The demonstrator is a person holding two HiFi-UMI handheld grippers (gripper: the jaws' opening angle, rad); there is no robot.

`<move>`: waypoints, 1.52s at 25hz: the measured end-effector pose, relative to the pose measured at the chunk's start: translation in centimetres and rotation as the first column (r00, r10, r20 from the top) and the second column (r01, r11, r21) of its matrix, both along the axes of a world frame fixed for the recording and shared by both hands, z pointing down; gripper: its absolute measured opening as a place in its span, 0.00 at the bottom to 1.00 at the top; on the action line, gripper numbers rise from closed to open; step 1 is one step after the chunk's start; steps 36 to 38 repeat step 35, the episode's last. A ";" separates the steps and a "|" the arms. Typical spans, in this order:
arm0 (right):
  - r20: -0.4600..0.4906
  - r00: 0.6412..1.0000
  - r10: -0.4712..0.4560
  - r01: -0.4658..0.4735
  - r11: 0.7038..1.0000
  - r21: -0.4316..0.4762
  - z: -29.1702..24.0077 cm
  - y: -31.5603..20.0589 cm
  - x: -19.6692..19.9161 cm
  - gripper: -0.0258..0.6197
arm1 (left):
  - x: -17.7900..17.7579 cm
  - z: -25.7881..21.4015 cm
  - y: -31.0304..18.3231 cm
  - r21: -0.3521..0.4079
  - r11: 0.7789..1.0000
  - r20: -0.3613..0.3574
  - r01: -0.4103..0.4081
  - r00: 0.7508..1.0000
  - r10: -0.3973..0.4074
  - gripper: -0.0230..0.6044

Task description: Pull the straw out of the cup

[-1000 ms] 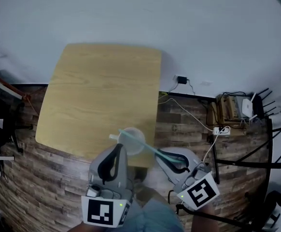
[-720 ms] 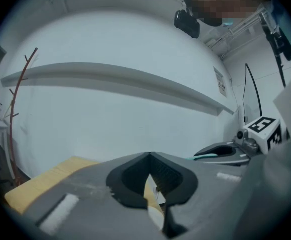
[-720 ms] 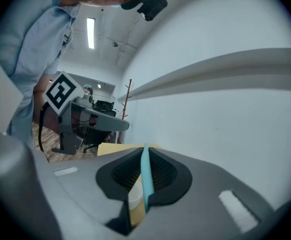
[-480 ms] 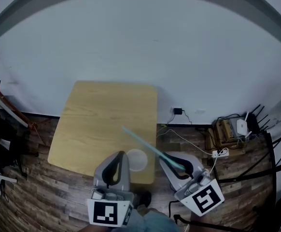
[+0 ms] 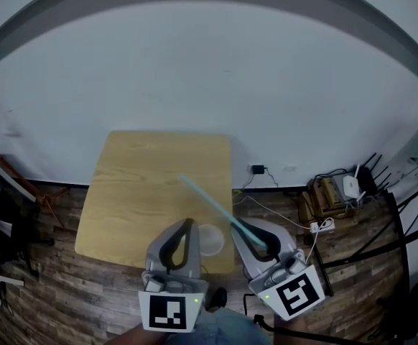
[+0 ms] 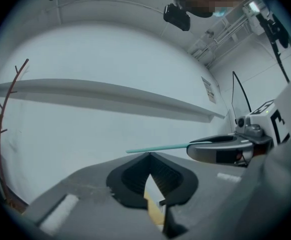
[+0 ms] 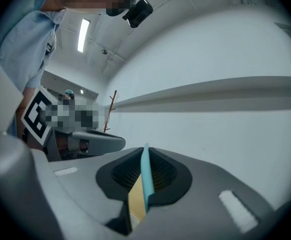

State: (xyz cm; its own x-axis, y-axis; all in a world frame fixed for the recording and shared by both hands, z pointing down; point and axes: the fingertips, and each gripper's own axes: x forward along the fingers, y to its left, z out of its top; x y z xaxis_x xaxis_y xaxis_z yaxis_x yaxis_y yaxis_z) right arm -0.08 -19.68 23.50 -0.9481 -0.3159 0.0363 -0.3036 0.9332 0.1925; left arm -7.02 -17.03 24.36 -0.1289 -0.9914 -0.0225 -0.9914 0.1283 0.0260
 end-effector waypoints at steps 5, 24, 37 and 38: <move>0.007 0.999 0.051 -0.051 0.999 0.012 -0.7 0.1 -0.2 0.09 | -0.3 -0.5 0.0 0.011 1.000 0.023 -0.026 0.999 0.026 0.07; 0.034 0.993 0.112 -0.114 0.993 0.040 -1.7 -0.4 -0.6 0.09 | -0.9 -1.1 -0.5 0.026 0.998 0.037 -0.053 0.998 0.052 0.07; 0.030 0.994 0.103 -0.104 0.994 0.031 -1.2 -0.7 -0.3 0.09 | -0.6 -0.7 -0.7 0.016 0.999 0.029 -0.045 0.999 0.044 0.07; 0.030 0.994 0.103 -0.104 0.994 0.031 -1.2 -0.7 -0.3 0.09 | -0.6 -0.7 -0.7 0.016 0.999 0.029 -0.045 0.999 0.044 0.07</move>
